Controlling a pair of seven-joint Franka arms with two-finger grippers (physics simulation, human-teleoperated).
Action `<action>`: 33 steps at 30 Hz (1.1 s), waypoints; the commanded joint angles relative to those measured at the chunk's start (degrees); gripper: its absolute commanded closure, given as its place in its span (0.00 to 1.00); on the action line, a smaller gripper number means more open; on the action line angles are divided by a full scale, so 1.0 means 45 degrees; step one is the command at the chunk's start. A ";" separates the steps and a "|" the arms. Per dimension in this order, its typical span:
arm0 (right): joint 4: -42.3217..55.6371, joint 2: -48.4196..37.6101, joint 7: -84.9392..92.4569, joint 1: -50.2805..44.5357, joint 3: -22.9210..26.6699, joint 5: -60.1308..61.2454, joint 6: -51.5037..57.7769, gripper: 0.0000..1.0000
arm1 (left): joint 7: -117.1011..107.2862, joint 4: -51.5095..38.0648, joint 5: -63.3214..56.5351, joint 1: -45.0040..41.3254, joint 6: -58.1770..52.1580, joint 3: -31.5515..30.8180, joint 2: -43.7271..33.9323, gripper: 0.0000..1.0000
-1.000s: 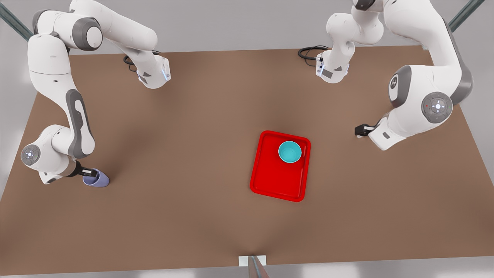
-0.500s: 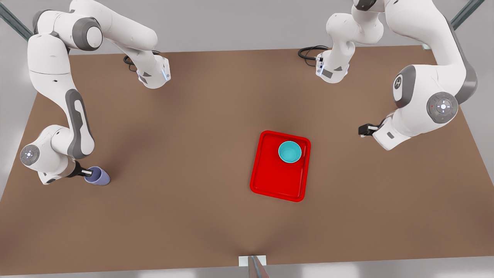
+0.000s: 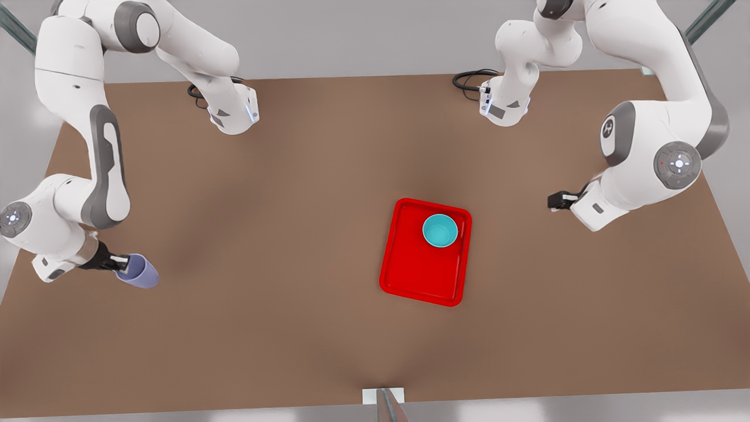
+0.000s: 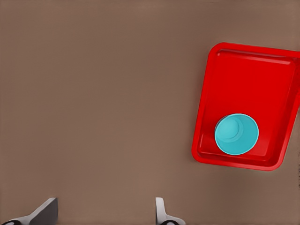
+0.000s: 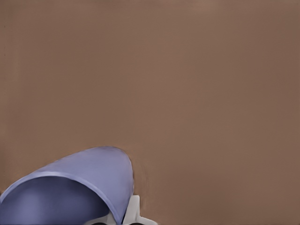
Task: Place the bowl on the tray with the left arm and the cup on the tray with the right arm
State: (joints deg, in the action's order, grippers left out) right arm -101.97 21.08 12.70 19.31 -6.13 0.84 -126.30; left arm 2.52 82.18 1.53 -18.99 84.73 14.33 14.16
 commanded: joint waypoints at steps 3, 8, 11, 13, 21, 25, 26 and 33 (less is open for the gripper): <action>0.0334 0.0022 -0.0048 0.0026 -0.0513 -0.0069 0.0097 0.79 | 0.0007 0.0000 0.0031 0.0002 0.0000 -0.0039 -0.0040 0.00; 0.1331 0.0374 -0.2176 -0.0306 -0.2291 -0.0030 0.1074 0.79 | 0.0007 0.0000 0.0012 0.0002 -0.0078 -0.0097 -0.0118 0.00; 0.1916 0.0647 -0.4539 -0.1478 -0.2291 -0.0049 0.1366 0.79 | -0.0012 0.0000 0.0012 0.0002 -0.0059 -0.0078 -0.0118 0.00; 0.2639 0.0979 -0.5692 -0.2025 -0.2291 -0.0049 0.1875 0.79 | 0.0007 0.0000 0.0012 0.0002 -0.0078 -0.0078 -0.0118 0.00; 0.4124 0.1643 -0.8973 -0.4037 -0.2330 0.0009 0.2539 0.79 | 0.0026 0.0000 0.0012 0.0002 -0.0098 -0.0078 -0.0118 0.00; 0.4318 0.1897 -1.0126 -0.4192 -0.3424 -0.0030 0.2343 0.79 | 0.0026 0.0000 0.0012 0.0002 -0.0098 -0.0058 -0.0099 0.00; 0.4729 0.2131 -1.0320 -0.4544 -0.3424 -0.0030 0.2363 0.79 | 0.0026 0.0000 0.0012 0.0002 -0.0098 -0.0058 -0.0099 0.00; 0.6077 0.2933 -1.1708 -0.6732 -0.3424 -0.0147 0.2285 0.79 | 0.0377 0.0000 0.1223 0.0315 0.0020 0.0254 -0.0254 0.00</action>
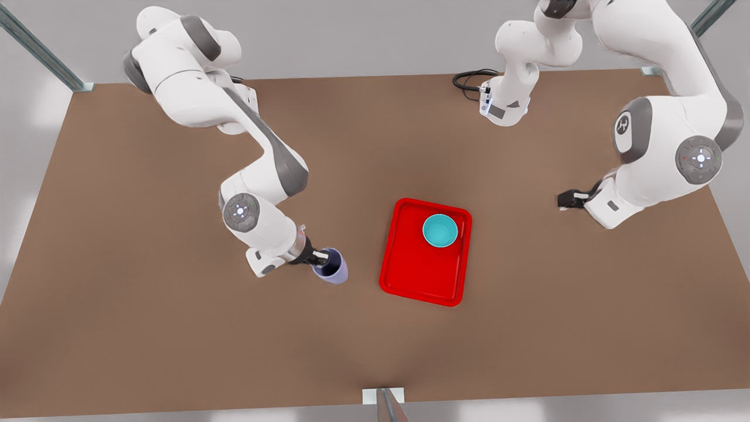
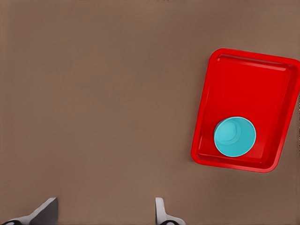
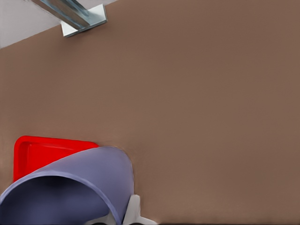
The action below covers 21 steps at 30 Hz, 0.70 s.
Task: Place the bowl on the tray with the left arm and the cup on the tray with the right arm
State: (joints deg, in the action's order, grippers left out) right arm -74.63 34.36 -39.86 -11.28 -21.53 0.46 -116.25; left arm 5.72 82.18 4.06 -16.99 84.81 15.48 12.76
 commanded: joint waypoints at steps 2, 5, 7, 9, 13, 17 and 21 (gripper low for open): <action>0.0120 0.0040 -0.0029 -0.0131 -0.0001 -0.0064 0.0052 0.79 | 0.0194 0.0000 0.0661 -0.0131 0.0000 0.0075 0.0036 0.00; 0.1193 0.0606 -0.0224 -0.0795 -0.0001 -0.0044 0.0032 0.79 | 0.0194 0.0019 0.0681 -0.0072 -0.0117 0.0095 0.0016 0.00; 0.1389 0.0899 -0.0244 -0.1068 -0.0001 -0.0064 -0.0534 0.79 | 0.0194 0.0019 0.0720 -0.0053 -0.0098 0.0095 0.0055 0.00; 0.1448 0.0958 -0.0244 -0.1440 0.0057 -0.0064 -0.0983 0.79 | 0.0272 0.0000 0.0662 -0.0072 -0.0019 0.0056 -0.0002 0.00; 0.1936 0.1232 -0.0244 -0.1537 0.0038 -0.0044 -0.1022 0.79 | 0.0409 0.0019 0.0739 -0.0072 0.0078 -0.0003 0.0309 0.00; 0.1936 0.1349 -0.0244 -0.1791 0.0057 -0.0044 -0.1646 0.79 | 0.0409 0.0059 0.0778 -0.0111 0.0059 -0.0081 0.0700 0.00; 0.2034 0.1700 -0.0263 -0.2358 0.0057 -0.0044 -0.2604 0.79 | 0.0389 0.0039 0.0661 -0.0111 0.0059 -0.0061 0.0778 0.00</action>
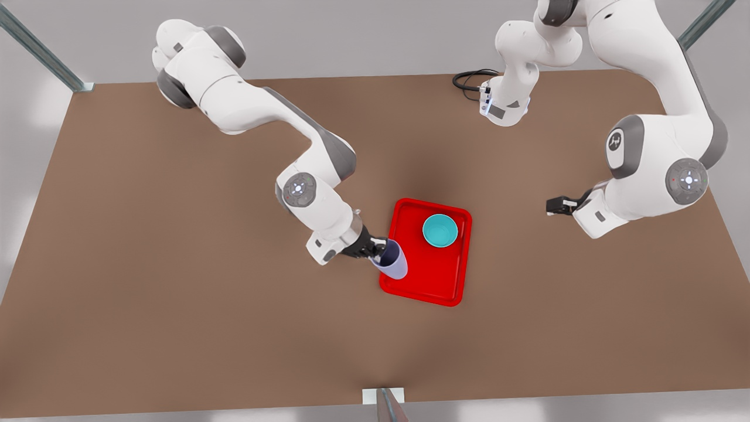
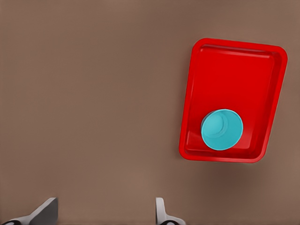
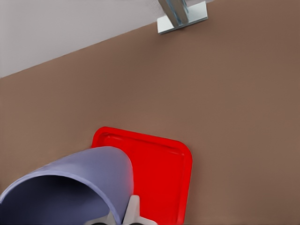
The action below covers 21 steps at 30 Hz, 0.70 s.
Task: Place the bowl on the tray with the left arm and the cup on the tray with the right arm
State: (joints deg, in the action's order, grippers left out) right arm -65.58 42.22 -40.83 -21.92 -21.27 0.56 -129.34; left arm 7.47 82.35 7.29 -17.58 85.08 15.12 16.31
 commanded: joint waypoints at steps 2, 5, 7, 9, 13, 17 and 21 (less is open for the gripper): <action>0.0004 0.0110 -0.0047 -0.0149 0.0001 -0.0065 -0.0204 0.79 | 0.0000 0.0000 0.0020 -0.0077 0.0000 -0.0041 0.0066 0.00; 0.0024 0.0344 -0.0027 -0.0207 -0.0019 -0.0046 -0.0282 0.79 | -0.0020 -0.0039 0.0000 -0.0097 0.0020 -0.0217 0.0066 0.00; 0.0004 0.0500 -0.0027 -0.0422 -0.0019 -0.0046 -0.0262 0.79 | -0.0020 -0.0020 -0.0117 -0.0097 0.0000 -0.0314 -0.0032 0.00; -0.0093 0.0598 -0.0027 -0.0422 -0.0019 -0.0046 -0.0243 0.79 | -0.0020 -0.0020 -0.0098 -0.0097 0.0000 -0.0314 0.0047 0.00; -0.0191 0.0832 -0.0027 -0.0481 -0.0019 -0.0065 -0.0223 0.79 | 0.0000 0.0000 -0.0098 -0.0097 -0.0039 -0.0334 0.0086 0.00; -0.0328 0.1105 -0.0008 -0.0657 -0.0019 -0.0046 -0.0243 0.79 | 0.0000 0.0000 -0.0117 -0.0097 0.0000 -0.0353 0.0163 0.00; 0.0335 0.2101 -0.0008 -0.1145 0.0254 -0.0085 -0.0262 0.79 | -0.0020 0.0000 -0.0097 -0.0097 -0.0059 -0.0353 0.0183 0.00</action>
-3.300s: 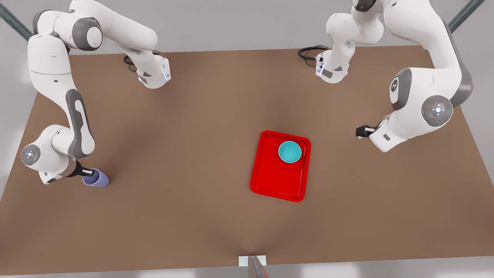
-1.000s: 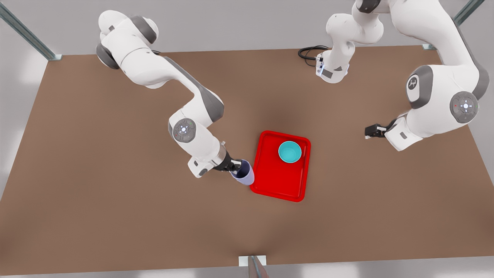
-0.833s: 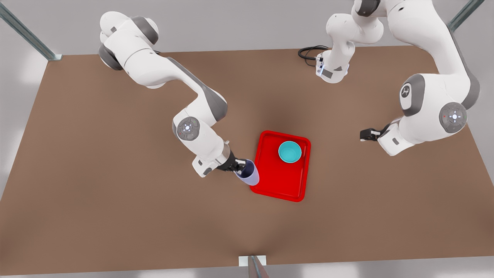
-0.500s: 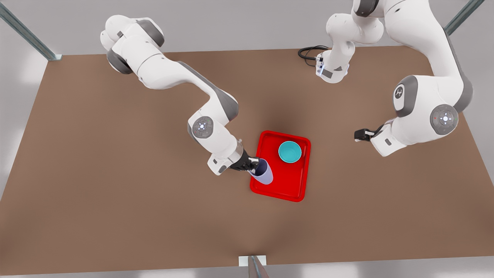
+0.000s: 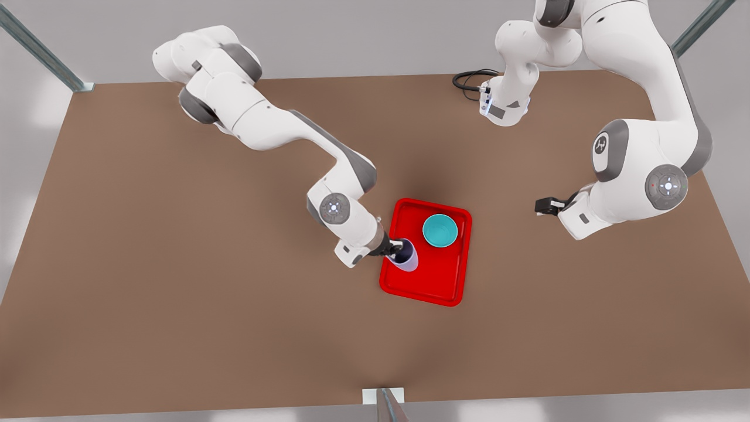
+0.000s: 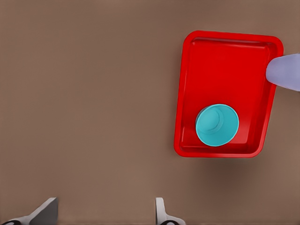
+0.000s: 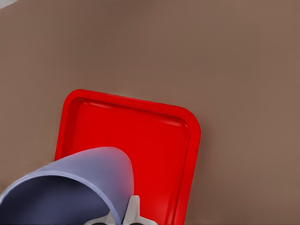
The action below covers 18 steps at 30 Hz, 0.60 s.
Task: Place the bowl on the tray with the left arm and the cup on the tray with the right arm
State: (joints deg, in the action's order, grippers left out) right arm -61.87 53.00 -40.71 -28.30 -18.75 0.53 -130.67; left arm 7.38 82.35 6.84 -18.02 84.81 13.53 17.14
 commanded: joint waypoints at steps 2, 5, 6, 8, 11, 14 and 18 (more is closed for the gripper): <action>0.1794 0.1249 -0.0542 -0.0977 0.0944 -0.0040 0.0054 0.79 | 0.0000 -0.0020 0.0004 0.0000 0.0002 0.0001 -0.0001 0.00; 0.3983 0.2968 -0.0874 -0.1817 0.1433 -0.0020 0.0113 0.79 | 0.0000 0.0000 0.0004 0.0000 0.0022 0.0001 -0.0001 0.00; 0.4472 0.3106 -0.0894 -0.1993 0.1453 -0.0020 0.0756 0.79 | 0.0000 0.0000 0.0004 0.0000 0.0022 0.0001 -0.0001 0.00; 0.6464 0.3887 -0.0914 -0.2364 0.1687 -0.0040 0.2847 0.79 | 0.0000 0.0000 0.0004 0.0000 0.0041 0.0001 -0.0001 0.00; 0.7382 0.4355 -0.0914 -0.2384 0.1687 -0.0040 0.3687 0.79 | 0.0000 0.0000 0.0004 0.0000 0.0041 0.0001 -0.0001 0.00; 0.7382 0.4726 -0.0914 -0.2384 0.1687 -0.0059 0.3531 0.79 | -0.0059 -0.0020 0.0004 0.0000 -0.0057 0.0001 -0.0020 0.00; 0.7363 0.4746 -0.0914 -0.2481 0.1745 -0.0098 0.3492 0.12 | -0.0117 -0.0020 0.0023 0.0000 -0.0096 0.0001 -0.0021 0.00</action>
State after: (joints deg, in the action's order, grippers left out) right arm -28.74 74.37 -44.83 -39.49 -10.73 -0.23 -115.03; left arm 6.94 82.27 6.89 -18.02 84.38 13.53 17.06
